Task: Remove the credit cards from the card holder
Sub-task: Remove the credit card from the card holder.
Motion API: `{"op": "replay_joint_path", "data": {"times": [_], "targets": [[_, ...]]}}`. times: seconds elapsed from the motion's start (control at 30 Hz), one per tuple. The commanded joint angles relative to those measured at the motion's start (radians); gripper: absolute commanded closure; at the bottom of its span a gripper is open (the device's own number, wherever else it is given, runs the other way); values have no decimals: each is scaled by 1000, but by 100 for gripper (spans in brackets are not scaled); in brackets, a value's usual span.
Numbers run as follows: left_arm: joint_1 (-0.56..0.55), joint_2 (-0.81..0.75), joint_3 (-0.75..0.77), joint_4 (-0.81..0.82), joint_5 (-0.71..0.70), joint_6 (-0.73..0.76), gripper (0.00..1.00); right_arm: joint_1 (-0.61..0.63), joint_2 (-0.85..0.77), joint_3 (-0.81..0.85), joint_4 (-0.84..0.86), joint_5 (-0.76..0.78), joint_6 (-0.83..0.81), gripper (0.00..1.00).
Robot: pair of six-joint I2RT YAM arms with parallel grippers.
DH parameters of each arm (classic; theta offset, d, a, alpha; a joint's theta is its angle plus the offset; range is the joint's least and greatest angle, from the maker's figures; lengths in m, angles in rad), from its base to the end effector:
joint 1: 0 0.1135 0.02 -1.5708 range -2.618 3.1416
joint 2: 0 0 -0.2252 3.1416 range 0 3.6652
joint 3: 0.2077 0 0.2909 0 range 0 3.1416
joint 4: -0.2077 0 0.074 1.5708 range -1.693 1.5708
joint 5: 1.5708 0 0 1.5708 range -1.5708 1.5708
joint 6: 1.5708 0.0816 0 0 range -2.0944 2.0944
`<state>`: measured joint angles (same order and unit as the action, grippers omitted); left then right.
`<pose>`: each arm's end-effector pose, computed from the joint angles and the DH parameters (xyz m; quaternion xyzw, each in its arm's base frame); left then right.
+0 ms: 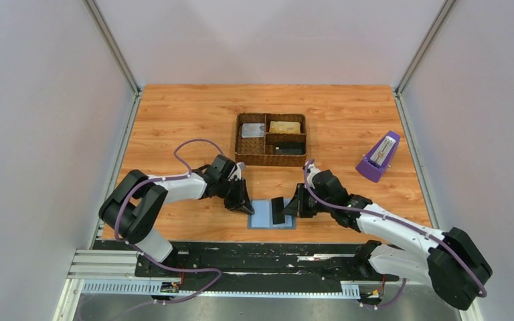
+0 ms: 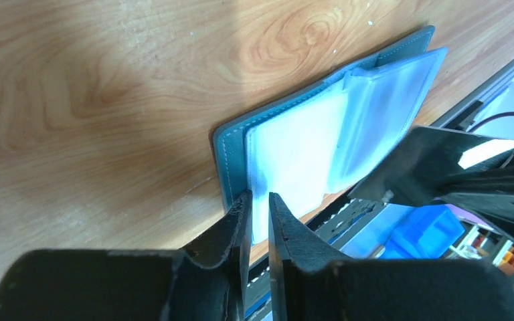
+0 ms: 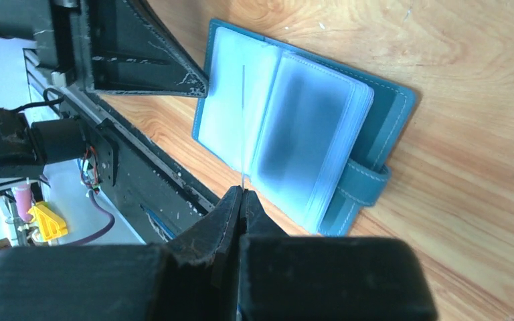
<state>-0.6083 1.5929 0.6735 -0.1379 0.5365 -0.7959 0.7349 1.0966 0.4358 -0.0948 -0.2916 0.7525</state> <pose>0.2355 -0.2149 0.0231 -0.0203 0.9348 -0.3539 0.0214 0.1990 0.2115 0.0822 -0.0496 0.9088 0.3637 0.1983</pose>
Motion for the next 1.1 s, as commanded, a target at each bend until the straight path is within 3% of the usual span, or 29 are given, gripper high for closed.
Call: {"op": "replay_joint_path", "data": {"times": [0.0, 0.17, 0.37, 0.63, 0.8, 1.07], "targets": [[-13, -77, 53, -113, -38, 47, 74, -17, -108, 74, -127, 27, -114, 100], [-17, -159, 99, -139, 1, 10, 63, -19, -174, 112, -166, 58, -241, 100], [-18, -245, 158, -152, 63, -80, 57, 15, -220, 147, -123, 240, -487, 100], [-17, -415, 172, -118, 64, -243, 47, 266, -381, -30, 177, 502, -956, 100], [-16, -473, 117, 8, 65, -425, 43, 406, -325, -8, 207, 688, -1059, 100], [-17, -463, 82, 60, 72, -468, 38, 522, -234, 35, 236, 809, -1076, 100]]}}
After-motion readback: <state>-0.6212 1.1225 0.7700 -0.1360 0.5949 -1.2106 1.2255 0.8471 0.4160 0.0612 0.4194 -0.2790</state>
